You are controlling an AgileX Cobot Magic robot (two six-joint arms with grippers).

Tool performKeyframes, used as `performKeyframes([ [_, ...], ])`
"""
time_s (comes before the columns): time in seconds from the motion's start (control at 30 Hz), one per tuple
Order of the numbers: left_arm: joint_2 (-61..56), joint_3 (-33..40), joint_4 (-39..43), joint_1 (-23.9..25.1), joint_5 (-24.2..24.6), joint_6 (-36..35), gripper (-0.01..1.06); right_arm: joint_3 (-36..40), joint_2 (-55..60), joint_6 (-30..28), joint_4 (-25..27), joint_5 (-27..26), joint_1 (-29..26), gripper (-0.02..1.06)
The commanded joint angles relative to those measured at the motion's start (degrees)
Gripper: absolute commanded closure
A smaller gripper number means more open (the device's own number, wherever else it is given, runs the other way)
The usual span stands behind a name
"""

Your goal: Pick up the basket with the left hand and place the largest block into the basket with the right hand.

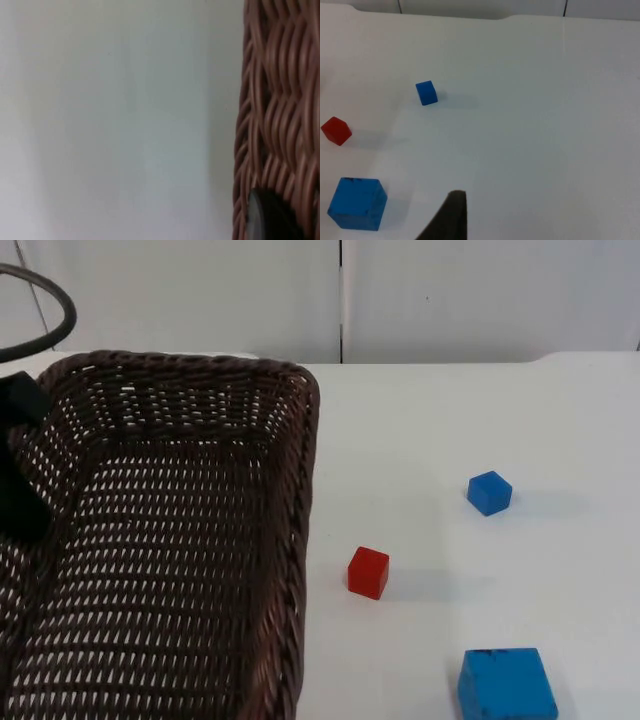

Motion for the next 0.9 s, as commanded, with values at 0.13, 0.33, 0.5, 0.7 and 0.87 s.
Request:
performKeyframes([
  [0.13,-0.9,0.0,-2.5,0.2,0.6,0.2,1.05,0.1,-0.2,0.0,-0.1,-0.1,-0.3,-0.01],
  [0.33,-0.9,0.0,-1.4,0.2,0.6,0.2,1.05,0.1,-0.2,0.0,0.0,-0.2,-0.3,-0.01],
  [0.5,-0.9,0.0,-1.0,0.2,0.8,0.2,1.05,0.0,-0.2,0.0,0.2,-0.5,-0.3,-0.01],
  [0.7,-0.9,0.0,-1.4,0.2,1.0,0.5,1.05,-3.2,9.5,-0.3,0.4,-1.4,-0.3,-0.01],
  [0.87,-0.9,0.0,-4.0,0.2,2.3,3.4,1.05,-6.8,19.3,-1.8,0.2,-4.6,-0.3,-0.01],
])
